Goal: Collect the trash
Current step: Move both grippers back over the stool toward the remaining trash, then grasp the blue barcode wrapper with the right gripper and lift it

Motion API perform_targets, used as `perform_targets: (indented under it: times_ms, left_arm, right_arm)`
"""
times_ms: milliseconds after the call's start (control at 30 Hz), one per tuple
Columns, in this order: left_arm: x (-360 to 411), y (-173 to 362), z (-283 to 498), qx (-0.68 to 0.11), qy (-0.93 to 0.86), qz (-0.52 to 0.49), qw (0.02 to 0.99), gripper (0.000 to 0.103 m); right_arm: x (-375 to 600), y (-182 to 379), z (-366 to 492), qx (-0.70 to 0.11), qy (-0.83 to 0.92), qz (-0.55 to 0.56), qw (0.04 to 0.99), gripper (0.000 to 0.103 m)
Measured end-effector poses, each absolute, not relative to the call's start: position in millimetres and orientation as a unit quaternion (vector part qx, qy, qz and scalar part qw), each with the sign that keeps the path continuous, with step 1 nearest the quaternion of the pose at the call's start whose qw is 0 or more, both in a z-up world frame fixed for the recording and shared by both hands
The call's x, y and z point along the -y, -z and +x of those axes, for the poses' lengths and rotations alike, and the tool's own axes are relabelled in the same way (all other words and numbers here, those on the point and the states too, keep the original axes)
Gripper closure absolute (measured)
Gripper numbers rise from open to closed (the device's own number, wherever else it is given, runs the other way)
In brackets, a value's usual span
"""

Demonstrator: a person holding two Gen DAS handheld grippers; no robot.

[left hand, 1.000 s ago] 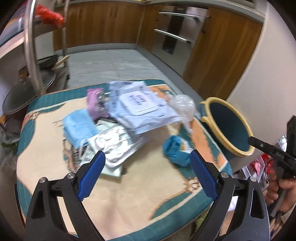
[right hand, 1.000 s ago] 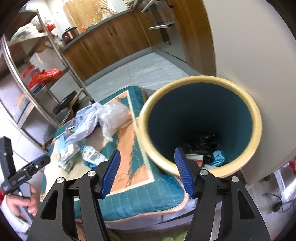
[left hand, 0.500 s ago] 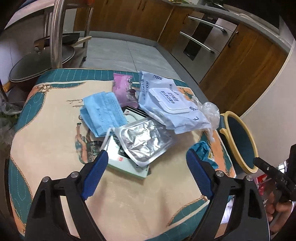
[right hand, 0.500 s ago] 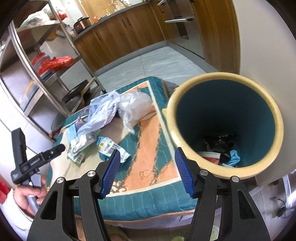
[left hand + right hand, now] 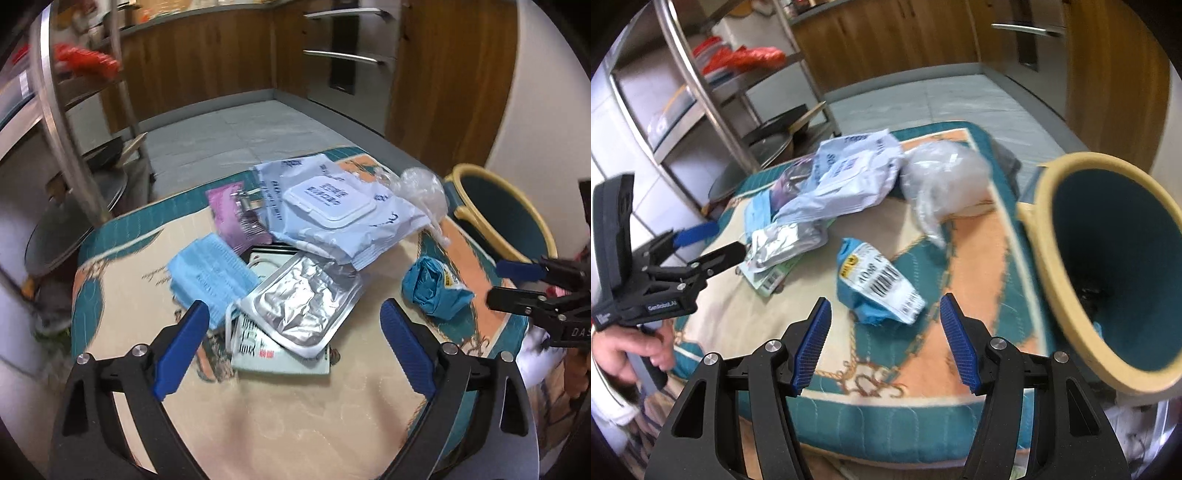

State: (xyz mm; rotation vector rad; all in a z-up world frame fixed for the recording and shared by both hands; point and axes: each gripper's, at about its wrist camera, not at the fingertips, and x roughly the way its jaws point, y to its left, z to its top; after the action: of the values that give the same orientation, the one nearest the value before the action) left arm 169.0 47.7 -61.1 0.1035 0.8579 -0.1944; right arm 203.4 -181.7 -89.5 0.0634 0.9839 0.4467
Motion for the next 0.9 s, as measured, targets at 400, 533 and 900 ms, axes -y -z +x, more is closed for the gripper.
perform_targets:
  times_ms: [400,533,900]
  left_arm:
    - [-19.9,80.0,204.5,-0.425,0.184,0.164,0.871,0.011]
    - [-12.5,89.5,213.9,-0.435,0.200,0.174,0.861,0.012]
    - [-20.1,101.4,226.8,-0.463,0.213,0.125,0.851,0.028]
  right_arm:
    - [153.8,110.3,223.0,-0.474,-0.218,-0.019,0.853,0.039]
    - [151.8,116.1,226.3,-0.472,-0.222,-0.019,0.853,0.049]
    - [152.5,113.3,220.2,-0.466,-0.234,-0.010,0.853,0.073]
